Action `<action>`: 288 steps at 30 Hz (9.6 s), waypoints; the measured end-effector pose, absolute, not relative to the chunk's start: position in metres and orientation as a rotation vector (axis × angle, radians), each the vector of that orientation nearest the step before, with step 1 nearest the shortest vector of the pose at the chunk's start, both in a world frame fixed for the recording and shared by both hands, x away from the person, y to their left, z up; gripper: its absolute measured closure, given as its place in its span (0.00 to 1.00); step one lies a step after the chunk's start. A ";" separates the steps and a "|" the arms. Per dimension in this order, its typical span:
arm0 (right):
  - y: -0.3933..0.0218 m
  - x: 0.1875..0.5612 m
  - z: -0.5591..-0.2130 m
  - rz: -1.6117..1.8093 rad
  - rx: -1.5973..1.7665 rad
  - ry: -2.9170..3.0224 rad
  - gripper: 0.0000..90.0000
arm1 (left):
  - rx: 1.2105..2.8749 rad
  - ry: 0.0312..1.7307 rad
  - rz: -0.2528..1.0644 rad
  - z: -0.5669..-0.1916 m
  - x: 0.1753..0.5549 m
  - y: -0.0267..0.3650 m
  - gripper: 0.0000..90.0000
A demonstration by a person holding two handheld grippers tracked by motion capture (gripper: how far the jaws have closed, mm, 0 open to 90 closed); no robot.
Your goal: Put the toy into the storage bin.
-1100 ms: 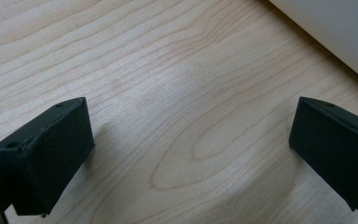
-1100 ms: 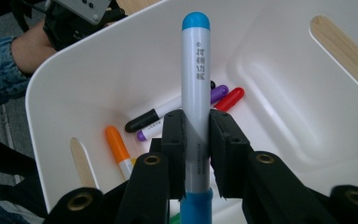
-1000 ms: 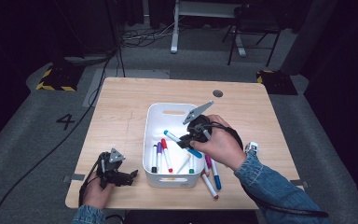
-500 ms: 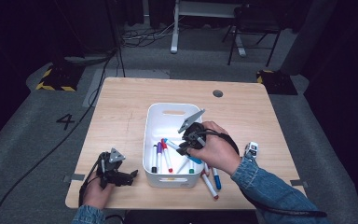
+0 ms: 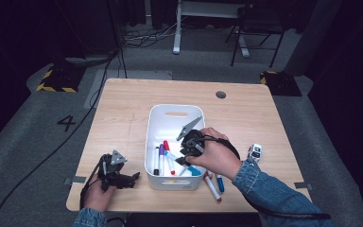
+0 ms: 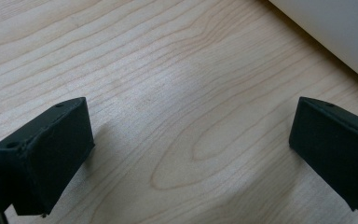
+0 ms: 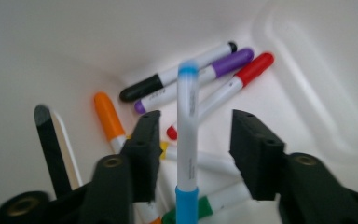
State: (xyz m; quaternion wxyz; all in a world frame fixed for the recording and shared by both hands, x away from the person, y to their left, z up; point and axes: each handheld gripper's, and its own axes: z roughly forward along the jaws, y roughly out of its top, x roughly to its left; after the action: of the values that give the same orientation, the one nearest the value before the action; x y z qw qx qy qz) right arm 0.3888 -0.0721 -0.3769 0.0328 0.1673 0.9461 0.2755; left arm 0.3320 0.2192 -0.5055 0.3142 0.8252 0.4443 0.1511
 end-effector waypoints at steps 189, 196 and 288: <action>-0.084 0.384 -0.349 0.872 0.635 2.832 0.86 | 2.177 1.161 0.403 -0.506 0.330 0.221 0.00; -0.077 0.382 -0.359 0.793 0.608 2.860 0.86 | 2.180 1.161 0.400 -0.505 0.330 0.221 0.00; -0.216 0.374 -0.472 0.733 1.187 2.664 0.72 | 2.178 1.162 0.403 -0.506 0.330 0.221 0.00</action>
State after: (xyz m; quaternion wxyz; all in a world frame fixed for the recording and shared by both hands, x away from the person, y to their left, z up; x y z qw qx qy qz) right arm 0.3744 -0.2155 -0.4725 0.0671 0.3938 0.8839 0.2431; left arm 0.3298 0.2208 -0.5057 0.3150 0.8265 0.4409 0.1528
